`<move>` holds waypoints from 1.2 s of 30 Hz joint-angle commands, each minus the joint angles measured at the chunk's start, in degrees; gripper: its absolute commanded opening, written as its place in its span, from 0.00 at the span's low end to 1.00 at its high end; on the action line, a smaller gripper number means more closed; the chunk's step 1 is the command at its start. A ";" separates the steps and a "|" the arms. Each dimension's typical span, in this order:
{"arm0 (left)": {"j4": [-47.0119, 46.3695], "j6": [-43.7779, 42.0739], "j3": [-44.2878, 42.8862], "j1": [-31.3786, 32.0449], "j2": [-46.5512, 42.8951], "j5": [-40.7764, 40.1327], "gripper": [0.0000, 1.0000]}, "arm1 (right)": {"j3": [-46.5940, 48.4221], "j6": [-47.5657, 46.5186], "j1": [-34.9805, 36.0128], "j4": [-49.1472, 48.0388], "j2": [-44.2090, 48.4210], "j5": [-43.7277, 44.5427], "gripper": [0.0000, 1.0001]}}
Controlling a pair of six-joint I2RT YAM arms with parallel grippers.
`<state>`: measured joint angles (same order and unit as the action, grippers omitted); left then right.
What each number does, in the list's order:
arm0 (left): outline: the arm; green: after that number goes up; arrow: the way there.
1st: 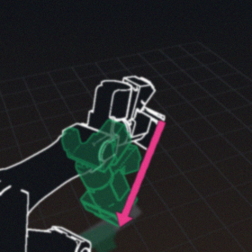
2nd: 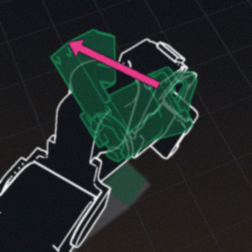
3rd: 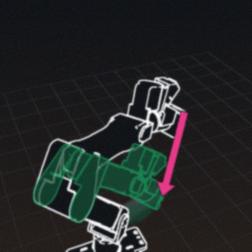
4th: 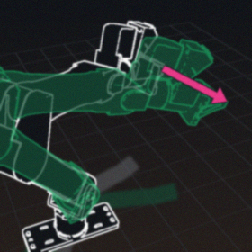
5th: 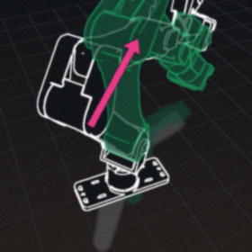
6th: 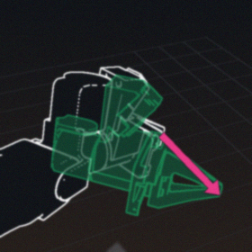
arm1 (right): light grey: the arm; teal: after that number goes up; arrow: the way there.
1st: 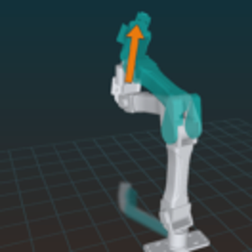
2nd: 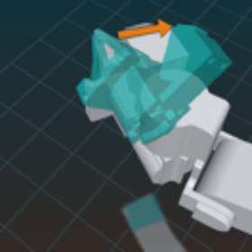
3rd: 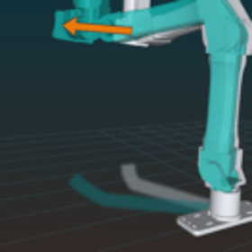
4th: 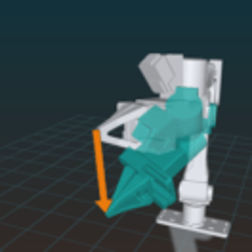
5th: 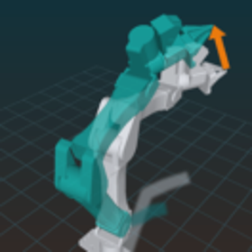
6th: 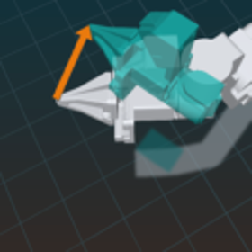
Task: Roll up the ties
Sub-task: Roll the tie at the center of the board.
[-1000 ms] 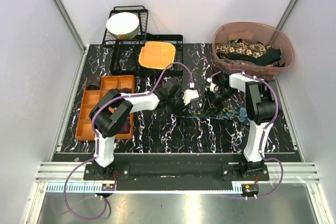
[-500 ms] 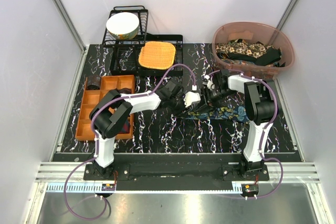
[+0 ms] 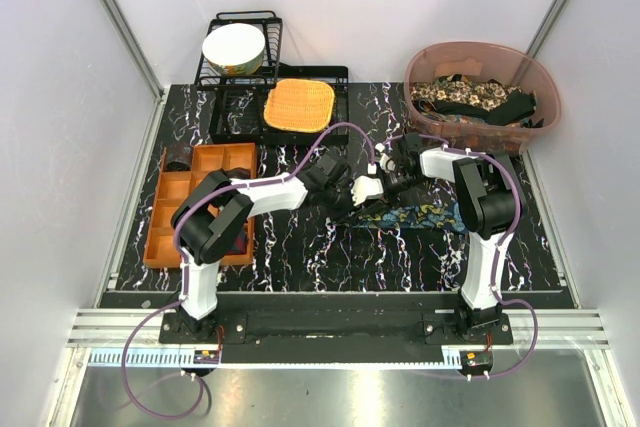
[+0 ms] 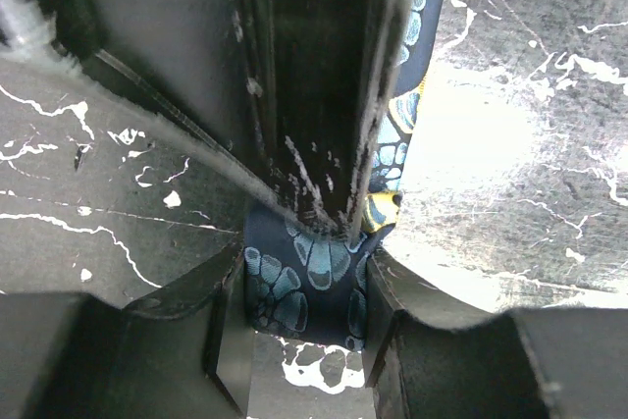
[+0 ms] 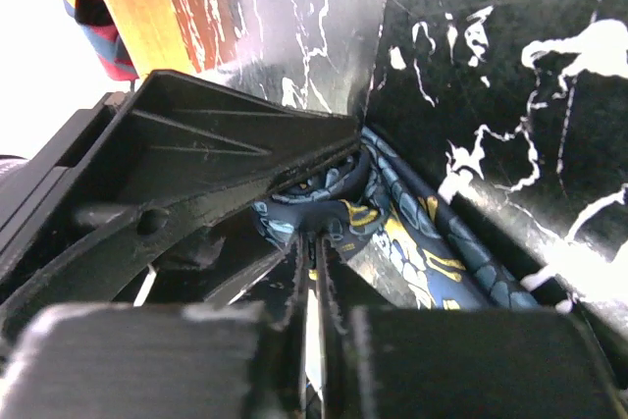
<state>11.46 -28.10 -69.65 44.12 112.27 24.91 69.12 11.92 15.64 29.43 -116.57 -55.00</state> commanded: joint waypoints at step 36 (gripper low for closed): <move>-18.26 -0.28 11.73 -3.07 3.48 11.58 0.19 | 4.09 -8.84 -1.66 15.12 -1.66 13.00 0.16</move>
<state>-23.00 -22.48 -57.25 40.91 115.79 44.75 72.47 7.31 14.46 42.98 -120.07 -45.58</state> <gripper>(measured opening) 0.407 0.058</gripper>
